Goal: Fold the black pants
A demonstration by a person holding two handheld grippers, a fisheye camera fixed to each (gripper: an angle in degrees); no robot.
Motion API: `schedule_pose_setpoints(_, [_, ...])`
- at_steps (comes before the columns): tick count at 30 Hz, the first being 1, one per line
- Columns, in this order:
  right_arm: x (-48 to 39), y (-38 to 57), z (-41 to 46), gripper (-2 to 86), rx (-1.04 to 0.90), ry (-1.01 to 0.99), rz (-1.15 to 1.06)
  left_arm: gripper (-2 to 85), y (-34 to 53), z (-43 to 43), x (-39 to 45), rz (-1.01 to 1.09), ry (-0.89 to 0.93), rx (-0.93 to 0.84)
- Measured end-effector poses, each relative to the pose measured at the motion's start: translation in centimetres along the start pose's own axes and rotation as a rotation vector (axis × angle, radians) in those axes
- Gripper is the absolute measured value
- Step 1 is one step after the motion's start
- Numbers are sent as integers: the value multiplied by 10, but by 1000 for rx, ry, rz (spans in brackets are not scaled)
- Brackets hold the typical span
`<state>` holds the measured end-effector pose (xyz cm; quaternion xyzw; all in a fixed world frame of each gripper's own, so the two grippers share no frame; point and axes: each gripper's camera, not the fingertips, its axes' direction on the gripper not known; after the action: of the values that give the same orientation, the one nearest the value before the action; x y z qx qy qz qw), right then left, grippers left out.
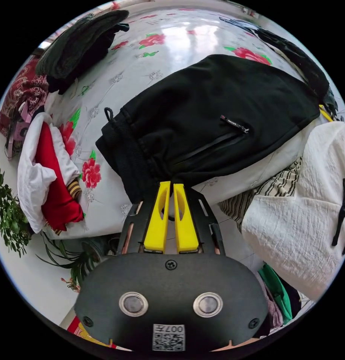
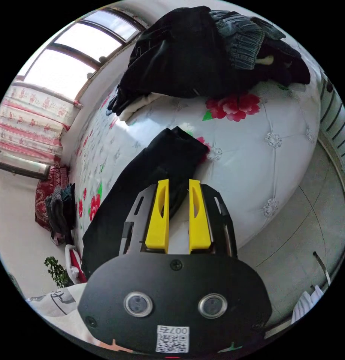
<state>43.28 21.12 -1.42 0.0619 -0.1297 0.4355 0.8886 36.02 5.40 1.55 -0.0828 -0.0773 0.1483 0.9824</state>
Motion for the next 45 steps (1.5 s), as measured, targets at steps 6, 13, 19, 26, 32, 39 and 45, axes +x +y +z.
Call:
schedule_pose_setpoints(6, [-37,-24,-44,0,122,-170,-165,-6,1,-2,16,5,-72,-19])
schedule_pose_setpoints(13, [-56,-46,-104,18,266,-123,-315,14,15,-11,5,-110,-65,8])
schedule_pose_setpoints(19, [20,-21,-31,68,57,-61,-61,30,67,-32,-25,-363,26,108])
schedule_pose_setpoints(26, [23,-35,10,53,-23,-28,-20,9,119,-15,-75,-655,214,184])
schedule_pose_setpoints(32, [-37,-52,-58,35,171,-78,-266,1,140,9,-109,-822,399,249])
schedule_pose_setpoints(39, [25,-68,-15,64,36,-19,-28,31,175,33,-137,-916,498,256])
schedule_pose_setpoints(45, [80,-34,-10,93,181,-288,193,65,214,40,-162,-987,576,300])
